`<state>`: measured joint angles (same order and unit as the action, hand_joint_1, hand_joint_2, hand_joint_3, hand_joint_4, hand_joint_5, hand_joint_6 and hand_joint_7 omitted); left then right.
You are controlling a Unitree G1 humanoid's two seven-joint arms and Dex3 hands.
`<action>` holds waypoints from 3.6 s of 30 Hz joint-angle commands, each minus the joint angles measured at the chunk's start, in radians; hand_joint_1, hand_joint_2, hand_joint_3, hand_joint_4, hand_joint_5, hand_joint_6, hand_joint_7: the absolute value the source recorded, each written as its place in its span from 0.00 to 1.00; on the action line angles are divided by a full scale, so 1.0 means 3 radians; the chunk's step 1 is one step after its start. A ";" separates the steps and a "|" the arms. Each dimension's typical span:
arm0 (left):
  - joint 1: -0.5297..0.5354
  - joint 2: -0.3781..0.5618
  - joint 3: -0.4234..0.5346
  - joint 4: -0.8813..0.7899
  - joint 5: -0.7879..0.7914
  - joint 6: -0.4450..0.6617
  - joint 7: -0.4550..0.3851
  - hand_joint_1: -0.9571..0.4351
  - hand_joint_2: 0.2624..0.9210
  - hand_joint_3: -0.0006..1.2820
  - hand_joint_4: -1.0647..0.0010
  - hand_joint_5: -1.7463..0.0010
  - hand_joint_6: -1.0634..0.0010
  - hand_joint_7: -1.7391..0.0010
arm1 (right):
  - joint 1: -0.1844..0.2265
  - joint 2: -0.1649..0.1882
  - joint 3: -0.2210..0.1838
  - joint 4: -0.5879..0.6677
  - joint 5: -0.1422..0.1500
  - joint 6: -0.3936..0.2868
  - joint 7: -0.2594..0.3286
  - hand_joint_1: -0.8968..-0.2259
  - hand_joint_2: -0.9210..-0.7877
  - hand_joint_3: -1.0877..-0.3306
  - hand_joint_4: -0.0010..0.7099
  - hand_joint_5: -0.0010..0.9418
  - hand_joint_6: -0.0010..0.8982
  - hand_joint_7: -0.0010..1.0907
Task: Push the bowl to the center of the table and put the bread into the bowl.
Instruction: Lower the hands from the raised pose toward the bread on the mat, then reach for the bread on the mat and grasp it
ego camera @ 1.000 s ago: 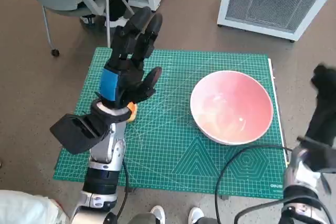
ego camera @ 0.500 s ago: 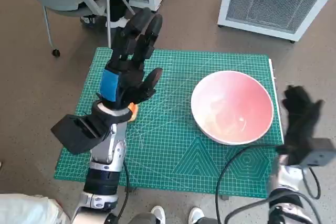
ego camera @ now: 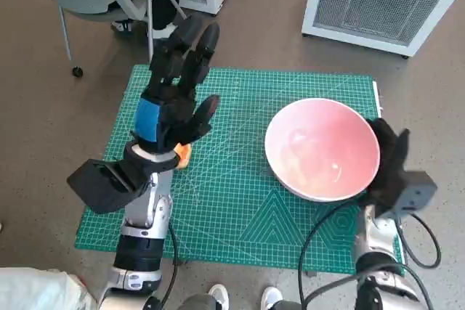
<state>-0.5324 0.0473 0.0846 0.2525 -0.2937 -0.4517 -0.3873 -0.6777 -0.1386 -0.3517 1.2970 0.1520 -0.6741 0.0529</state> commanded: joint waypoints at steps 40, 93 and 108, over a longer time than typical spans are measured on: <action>0.0223 0.0486 0.0306 0.0082 0.0380 -0.0399 0.0088 0.38 1.00 0.30 0.81 0.99 0.98 0.70 | -0.0588 0.0113 0.0188 0.0005 -0.0209 0.0351 -0.0053 0.59 0.00 0.33 0.42 0.01 0.10 0.51; -0.0864 0.2273 -0.1347 0.0562 0.2529 0.1673 -0.1574 0.54 0.72 0.00 1.00 1.00 0.86 1.00 | -0.0319 -0.0159 0.0697 -0.1717 0.0101 -0.1449 0.1144 0.46 0.00 0.43 0.50 0.01 0.18 0.38; -0.0983 0.2062 -0.1603 0.1036 0.2746 0.1534 -0.1428 0.50 0.72 0.00 1.00 1.00 0.86 1.00 | -0.0300 -0.0150 0.0691 -0.1693 0.0095 -0.1442 0.1080 0.47 0.00 0.42 0.50 0.01 0.19 0.37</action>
<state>-0.8056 0.6778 -0.3809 0.5362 0.5132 0.0225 -0.8277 -0.7913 -0.1839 -0.1454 0.7803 0.1890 -1.1173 0.3865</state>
